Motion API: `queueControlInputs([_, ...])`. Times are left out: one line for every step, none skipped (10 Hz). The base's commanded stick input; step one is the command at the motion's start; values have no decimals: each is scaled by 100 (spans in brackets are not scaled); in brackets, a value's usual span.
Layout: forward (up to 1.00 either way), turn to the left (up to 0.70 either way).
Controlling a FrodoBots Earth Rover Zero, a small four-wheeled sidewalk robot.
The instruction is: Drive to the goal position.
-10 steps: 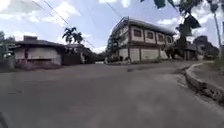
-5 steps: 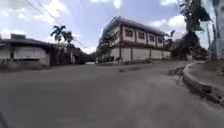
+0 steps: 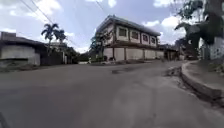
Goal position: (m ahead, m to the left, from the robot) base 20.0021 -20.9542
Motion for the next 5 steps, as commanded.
queueControlInputs([85,0])
queueControlInputs([85,0])
queueControlInputs([85,0])
queueControlInputs([85,0])
queueControlInputs([85,-34])
